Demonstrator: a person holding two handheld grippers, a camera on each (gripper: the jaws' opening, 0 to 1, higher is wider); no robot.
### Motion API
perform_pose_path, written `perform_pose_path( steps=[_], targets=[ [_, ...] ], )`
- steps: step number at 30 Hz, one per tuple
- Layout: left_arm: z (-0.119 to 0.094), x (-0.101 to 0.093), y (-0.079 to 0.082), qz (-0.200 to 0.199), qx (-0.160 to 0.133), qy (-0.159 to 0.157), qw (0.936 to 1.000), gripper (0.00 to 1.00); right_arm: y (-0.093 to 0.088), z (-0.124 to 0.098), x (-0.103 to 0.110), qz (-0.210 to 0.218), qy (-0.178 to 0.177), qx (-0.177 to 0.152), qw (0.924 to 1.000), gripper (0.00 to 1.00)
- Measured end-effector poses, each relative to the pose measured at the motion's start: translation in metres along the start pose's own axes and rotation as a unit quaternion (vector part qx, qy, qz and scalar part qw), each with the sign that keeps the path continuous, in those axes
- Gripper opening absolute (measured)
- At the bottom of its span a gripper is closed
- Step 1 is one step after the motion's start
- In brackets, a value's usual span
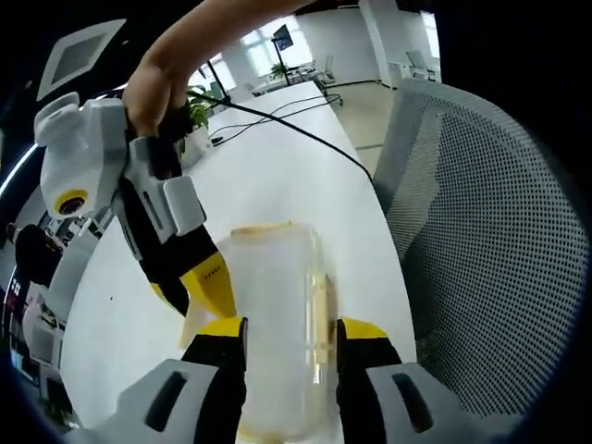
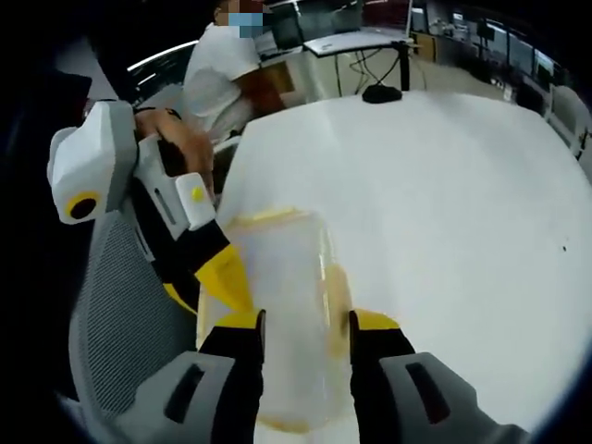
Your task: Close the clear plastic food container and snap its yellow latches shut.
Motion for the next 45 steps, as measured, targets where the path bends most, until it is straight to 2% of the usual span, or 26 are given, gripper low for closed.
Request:
perform_pose_path(
  steps=[3,9,15,34,35,36,40,41,42,45],
  targets=[
    [0.001,0.0,0.0,0.011,-0.001,0.003,0.9999,0.32,0.001,0.002,0.0,0.002,0.007,0.005,1.0,0.36],
    [0.002,0.002,-0.001,0.007,0.0,0.006,1.0,0.31,0.002,0.003,0.0,-0.003,0.011,0.012,0.9999,0.36],
    [0.005,0.01,-0.001,0.001,0.014,0.014,0.9998,0.29,0.004,0.001,-0.005,-0.006,-0.007,0.01,0.9999,0.36],
    [0.005,0.009,-0.001,0.016,0.021,0.009,0.9996,0.23,0.006,0.004,-0.003,-0.007,-0.002,0.035,0.9994,0.35],
    [0.004,0.009,-0.001,0.015,0.021,0.009,0.9996,0.22,0.007,0.005,-0.002,-0.009,-0.003,0.039,0.9992,0.34],
    [0.005,0.012,0.001,0.018,0.009,0.007,0.9998,0.22,0.008,0.005,-0.001,-0.009,-0.003,0.041,0.9991,0.34],
    [0.0,0.015,0.0,0.011,0.01,0.006,0.9999,0.22,0.008,0.005,-0.002,-0.011,0.006,0.046,0.9988,0.31],
    [0.0,0.014,0.001,0.011,0.008,-0.001,0.9999,0.22,0.004,0.003,0.002,-0.014,0.018,0.059,0.998,0.31],
    [-0.001,0.014,0.0,0.011,0.01,0.002,0.9999,0.22,0.005,0.002,0.002,-0.01,0.012,0.048,0.9987,0.31],
    [0.0,0.014,0.0,0.01,0.009,0.002,0.9999,0.22,0.007,0.003,0.003,-0.012,0.01,0.053,0.9985,0.32]
  ],
)
Point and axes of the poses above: the point that each gripper's makers call its tool centre point, and the gripper's own axes: z roughly forward along the fingers, x roughly to its left, y roughly out of its top, the point moved 7 cm from there along -z, roughly backward along the fingers, and after that the axes turned 2 degrees about -x, right-handed, at the moved point
